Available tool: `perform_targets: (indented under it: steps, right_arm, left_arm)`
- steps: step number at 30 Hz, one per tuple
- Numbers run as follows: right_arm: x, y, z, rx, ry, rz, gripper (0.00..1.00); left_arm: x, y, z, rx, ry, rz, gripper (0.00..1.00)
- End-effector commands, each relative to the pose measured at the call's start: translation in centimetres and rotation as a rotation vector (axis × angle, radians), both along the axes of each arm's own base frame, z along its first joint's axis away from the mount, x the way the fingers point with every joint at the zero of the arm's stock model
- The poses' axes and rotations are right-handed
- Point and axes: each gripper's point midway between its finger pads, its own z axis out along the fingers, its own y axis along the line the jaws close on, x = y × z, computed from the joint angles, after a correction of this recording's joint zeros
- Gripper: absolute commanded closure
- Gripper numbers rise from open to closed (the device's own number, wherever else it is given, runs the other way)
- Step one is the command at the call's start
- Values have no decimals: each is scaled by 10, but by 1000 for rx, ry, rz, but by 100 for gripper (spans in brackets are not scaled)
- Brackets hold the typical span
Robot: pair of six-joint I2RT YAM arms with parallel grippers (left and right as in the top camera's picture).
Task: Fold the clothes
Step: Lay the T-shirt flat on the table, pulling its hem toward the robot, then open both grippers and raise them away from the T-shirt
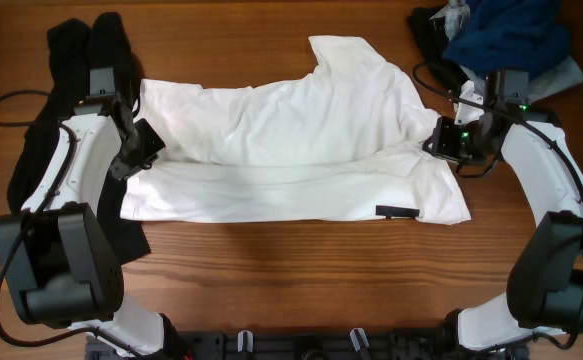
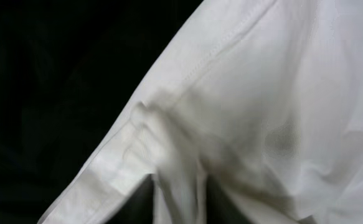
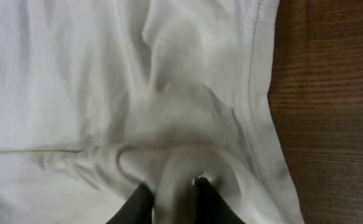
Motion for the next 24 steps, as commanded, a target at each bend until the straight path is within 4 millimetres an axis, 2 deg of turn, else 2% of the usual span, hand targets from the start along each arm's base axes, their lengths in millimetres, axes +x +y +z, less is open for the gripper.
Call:
perform_targets:
  steps: [1, 2, 5, 8, 11, 14, 15, 17, 19, 21, 24]
  right_arm:
    - [2, 3, -1, 12, -1, 8, 39]
    - [3, 3, 0, 13, -2, 8, 36]
    - [8, 6, 15, 31, -15, 20, 32]
    - [20, 5, 43, 29, -46, 23, 34]
    - [38, 4, 82, 19, -121, 48, 34]
    - [51, 6, 126, 8, -212, 106, 33]
    - [54, 6, 140, -3, -241, 122, 33]
    - [60, 6, 161, -20, -292, 140, 32]
    - [66, 7, 176, -34, -335, 152, 31]
    - [70, 8, 182, -37, -358, 156, 31]
    - [69, 11, 181, -35, -351, 162, 31]
  left_arm:
    - [-1, 0, -4, -4, 8, 12, 39]
    - [0, 0, -4, -4, 8, 11, 34]
    - [8, 2, 1, 12, -27, -54, 33]
    - [21, 3, 22, 34, -82, -119, 30]
    - [43, 3, 60, 45, -182, -154, 21]
    - [73, -11, 103, -9, -316, -238, 18]
    - [86, -18, 123, -36, -378, -278, 17]
    - [103, -23, 150, -46, -457, -318, 16]
    - [121, -21, 165, -24, -507, -343, 15]
    - [135, -20, 163, -14, -516, -361, 15]
    - [156, -18, 132, -14, -474, -391, 14]
